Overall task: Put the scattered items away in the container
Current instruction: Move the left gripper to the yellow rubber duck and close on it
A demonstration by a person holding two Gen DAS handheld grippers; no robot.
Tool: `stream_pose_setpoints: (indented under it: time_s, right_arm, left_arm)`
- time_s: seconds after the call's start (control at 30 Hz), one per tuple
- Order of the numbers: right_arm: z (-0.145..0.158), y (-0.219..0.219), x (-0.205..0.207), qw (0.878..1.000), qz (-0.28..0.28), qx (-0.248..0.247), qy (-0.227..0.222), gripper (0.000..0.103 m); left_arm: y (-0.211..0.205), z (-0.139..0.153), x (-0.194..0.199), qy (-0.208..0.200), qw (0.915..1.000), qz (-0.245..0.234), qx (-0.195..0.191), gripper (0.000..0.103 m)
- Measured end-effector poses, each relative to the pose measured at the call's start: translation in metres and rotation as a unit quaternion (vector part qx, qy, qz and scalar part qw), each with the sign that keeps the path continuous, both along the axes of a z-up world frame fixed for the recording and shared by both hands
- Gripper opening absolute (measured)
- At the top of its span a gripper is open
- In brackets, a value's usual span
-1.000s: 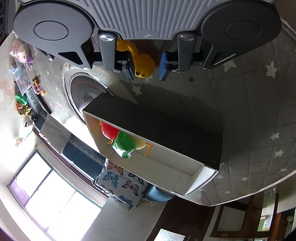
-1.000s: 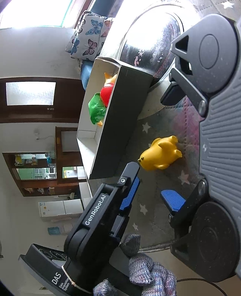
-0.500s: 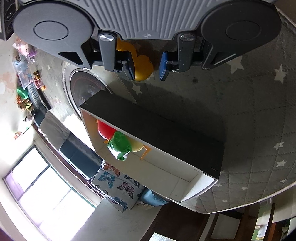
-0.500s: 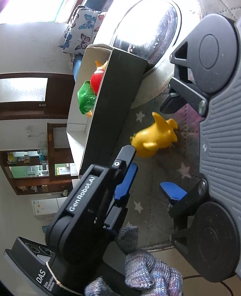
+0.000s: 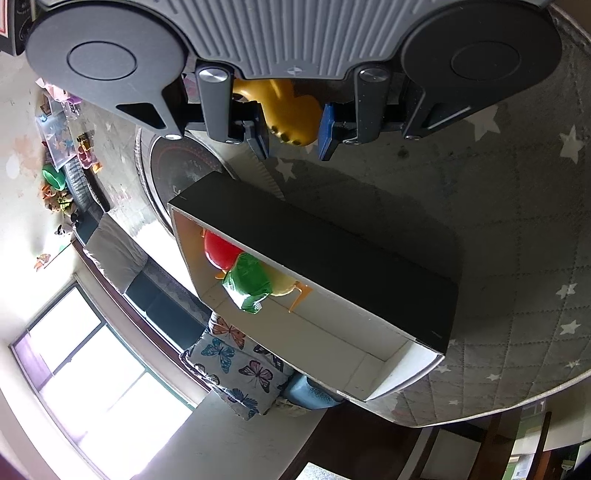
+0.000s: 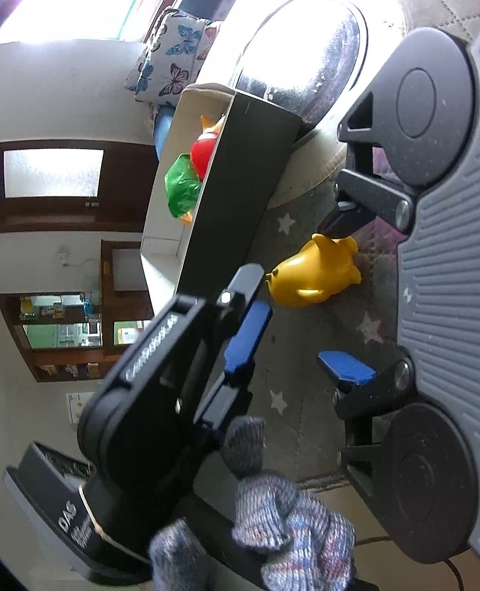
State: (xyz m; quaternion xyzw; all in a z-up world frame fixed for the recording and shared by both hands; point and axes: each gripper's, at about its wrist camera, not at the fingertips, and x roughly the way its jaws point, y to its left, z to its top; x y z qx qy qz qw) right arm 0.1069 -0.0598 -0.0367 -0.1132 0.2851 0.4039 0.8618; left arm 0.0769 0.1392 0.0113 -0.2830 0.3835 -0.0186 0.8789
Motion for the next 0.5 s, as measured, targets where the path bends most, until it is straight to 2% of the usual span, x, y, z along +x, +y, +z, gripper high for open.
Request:
stream_pose_setpoints:
  time_s: [0.27, 0.5]
  right_arm:
    - [0.0068, -0.0008, -0.0071, 1.0, 0.014, 0.009, -0.004, 0.069]
    - [0.001, -0.0008, 0.0012, 1.0, 0.0, -0.012, -0.002, 0.066]
  left_arm:
    - [-0.0011, -0.0053, 0.0028, 0.011, 0.9999, 0.003, -0.002, 0.032]
    - [-0.0017, -0.0089, 0.0029, 0.021, 0.9997, 0.009, -0.006, 0.032]
